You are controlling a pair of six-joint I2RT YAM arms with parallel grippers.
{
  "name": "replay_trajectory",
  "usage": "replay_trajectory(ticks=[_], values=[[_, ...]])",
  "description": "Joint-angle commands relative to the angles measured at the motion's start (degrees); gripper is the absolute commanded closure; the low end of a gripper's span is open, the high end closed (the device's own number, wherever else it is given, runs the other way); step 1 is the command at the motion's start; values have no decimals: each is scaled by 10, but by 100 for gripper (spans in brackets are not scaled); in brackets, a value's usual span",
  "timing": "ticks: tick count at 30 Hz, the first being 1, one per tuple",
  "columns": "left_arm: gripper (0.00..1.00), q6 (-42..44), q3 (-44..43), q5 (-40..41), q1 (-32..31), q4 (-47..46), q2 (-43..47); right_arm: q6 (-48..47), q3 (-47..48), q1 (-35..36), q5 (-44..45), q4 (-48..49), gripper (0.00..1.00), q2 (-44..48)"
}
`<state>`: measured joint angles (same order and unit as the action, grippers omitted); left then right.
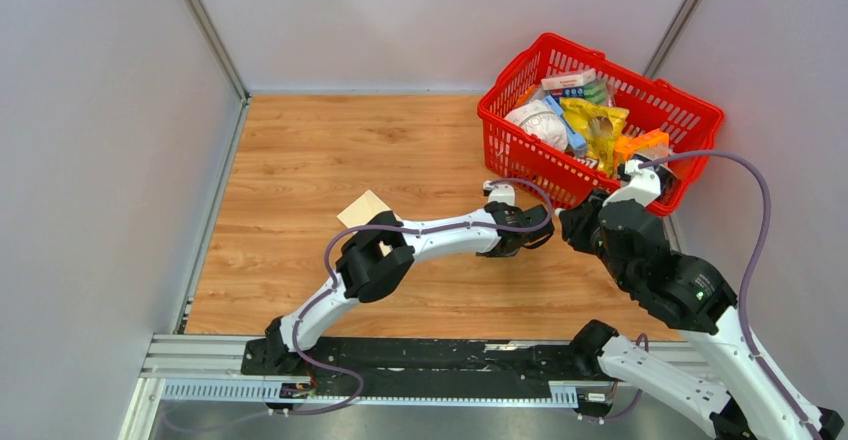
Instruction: Place the letter into the envelope and seal it
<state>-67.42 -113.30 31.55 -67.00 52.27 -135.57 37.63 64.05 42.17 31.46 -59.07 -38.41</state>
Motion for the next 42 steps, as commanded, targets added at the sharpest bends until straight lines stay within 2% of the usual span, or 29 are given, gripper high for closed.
replay_trajectory(ticks=[1,9,14,23,26,33,37,38,42], values=[[54,-19,18,-13,-3,-1,4,-5,1,-2,4,8,100,3],[67,-25,65,-30,4,-39,28,-2,-2,-2,0,9,100,-3],[81,-33,103,-43,10,-72,54,1,-9,-2,-6,13,100,-8],[94,-32,167,-55,31,-120,115,5,-21,-2,-15,27,100,-20],[91,9,171,-53,40,-128,121,5,-29,-2,-19,33,100,-20],[85,104,105,-76,50,-55,59,10,-39,-2,-18,36,100,-18],[74,113,108,-69,50,-38,56,13,-43,-2,-18,35,100,-12],[68,112,113,-69,50,-39,58,13,-43,-2,-17,35,100,-11],[60,103,108,-65,50,-33,62,14,-46,-2,-18,35,100,-11]])
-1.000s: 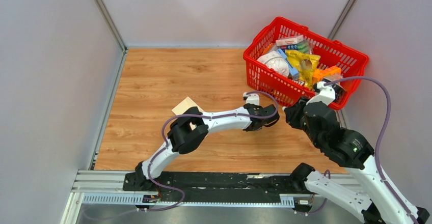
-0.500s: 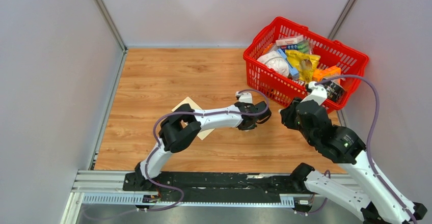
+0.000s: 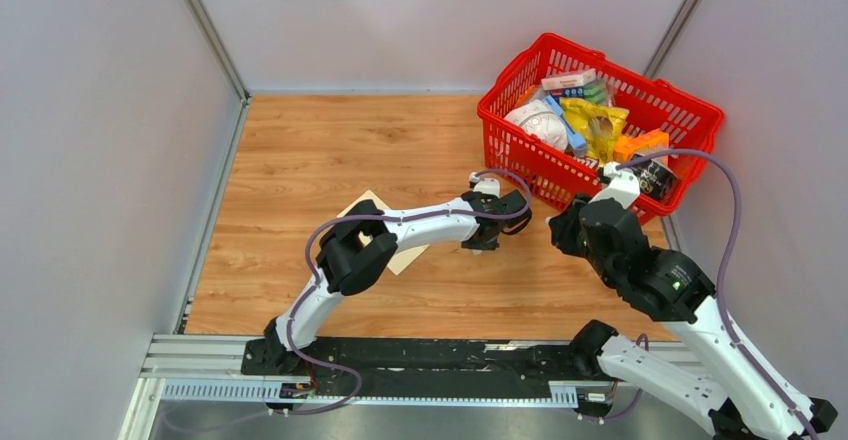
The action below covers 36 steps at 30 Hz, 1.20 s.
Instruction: Place the letter into the envelope and seal it
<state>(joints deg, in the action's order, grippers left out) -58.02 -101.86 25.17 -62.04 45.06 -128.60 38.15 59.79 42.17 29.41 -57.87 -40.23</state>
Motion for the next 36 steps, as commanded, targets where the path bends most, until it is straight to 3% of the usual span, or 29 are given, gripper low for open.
replay_trajectory(ticks=[1,6,19,36], values=[[59,3,-6,1,0,42,-8,9,-5,-2,3,23,100,7],[52,-34,2,11,0,62,-1,8,-5,-2,5,22,100,10],[45,-229,-13,5,-3,125,-19,7,-6,-2,1,19,100,12],[48,-359,28,-89,6,64,-17,5,-5,-2,-11,21,100,1]])
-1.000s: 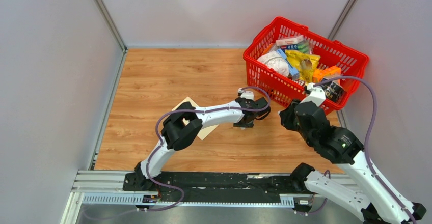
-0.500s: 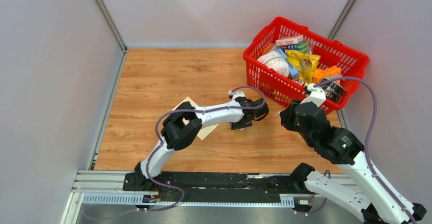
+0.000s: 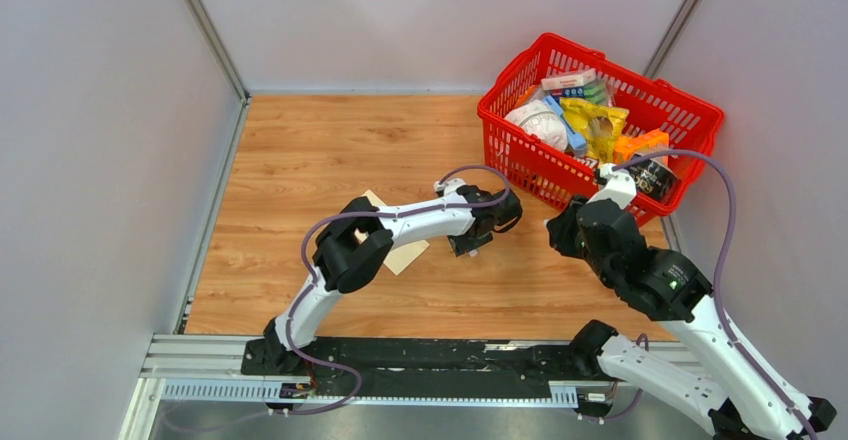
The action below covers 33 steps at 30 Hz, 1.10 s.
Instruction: Place the letter into the envelope and seal it
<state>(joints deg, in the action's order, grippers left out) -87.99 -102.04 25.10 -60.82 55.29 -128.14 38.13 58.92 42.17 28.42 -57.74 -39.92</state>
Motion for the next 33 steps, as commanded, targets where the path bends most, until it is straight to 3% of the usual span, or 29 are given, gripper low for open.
replay_trajectory(ticks=[1,10,14,18,20,22,27,33], values=[[48,-60,29,-94,-7,-40,-22,5,4,-2,-1,20,100,-2],[49,-61,25,-81,-7,-32,-18,12,3,-1,-5,17,100,-2],[54,-60,33,-84,-1,-36,-21,12,2,-2,-4,14,100,-1],[69,-54,59,-95,3,-64,-14,14,0,-2,-3,10,100,1],[81,-51,69,-101,4,-75,-10,15,-3,-1,-6,14,100,1],[100,-40,83,-99,8,-91,5,11,-7,-1,-12,20,100,5],[100,-25,183,-105,43,-181,116,-9,-29,-2,-35,75,100,21],[100,-32,309,-154,97,-298,270,-15,-77,-1,-118,225,100,32]])
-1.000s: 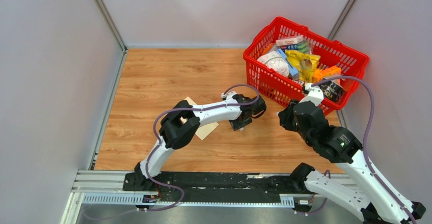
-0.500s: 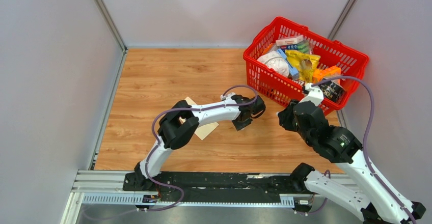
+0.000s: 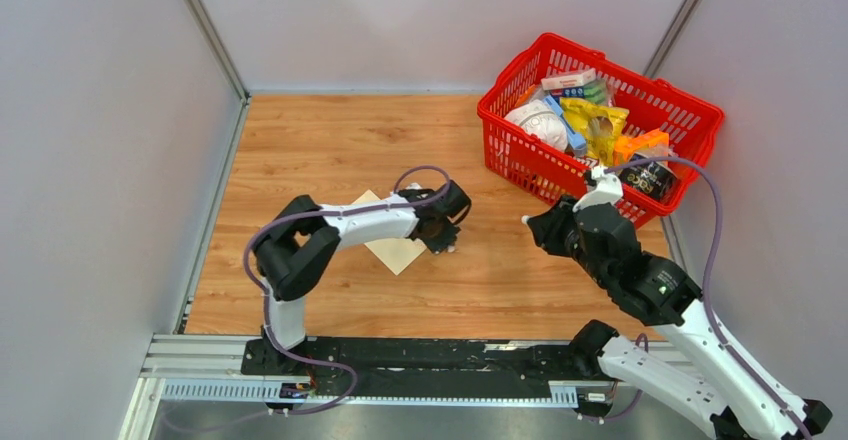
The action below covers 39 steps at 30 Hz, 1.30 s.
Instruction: Place the letter into the envelope and seal it
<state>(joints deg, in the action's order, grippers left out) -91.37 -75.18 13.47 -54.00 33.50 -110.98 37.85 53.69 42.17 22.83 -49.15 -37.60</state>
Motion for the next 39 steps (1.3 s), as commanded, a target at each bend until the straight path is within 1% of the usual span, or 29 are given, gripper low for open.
replay_trajectory(ticks=[1,4,6,7,9,10,12,16,19,24,29,34,39], values=[[100,-1,58,-49,40,-92,114,-15,-32,-1,-78,168,100,7],[100,-6,89,-84,58,-127,177,-31,-48,-1,-115,235,100,-7],[100,-4,93,-113,73,-123,203,-40,-51,-1,-132,266,100,-20],[100,-2,86,-126,87,-101,211,-45,-52,-2,-142,285,100,-26],[100,-6,72,-163,106,-65,219,-51,-55,-1,-161,313,100,-34],[100,-5,72,-185,117,-63,221,-52,-59,0,-171,324,100,-40],[100,-9,81,-207,127,-84,232,-59,-61,2,-189,338,100,-55],[100,-23,83,-223,141,-98,245,-71,-65,11,-202,374,100,-71],[100,-49,84,-258,151,-108,247,-79,-70,19,-192,391,100,-82],[100,-76,88,-254,153,-128,276,-102,-70,38,-164,416,100,-109],[100,-93,98,-230,163,-130,310,-135,-49,70,-123,417,100,-136],[100,-103,114,-231,167,-143,325,-148,-44,88,-80,418,100,-150],[100,-107,125,-232,167,-150,332,-151,-39,94,-74,433,100,-157]])
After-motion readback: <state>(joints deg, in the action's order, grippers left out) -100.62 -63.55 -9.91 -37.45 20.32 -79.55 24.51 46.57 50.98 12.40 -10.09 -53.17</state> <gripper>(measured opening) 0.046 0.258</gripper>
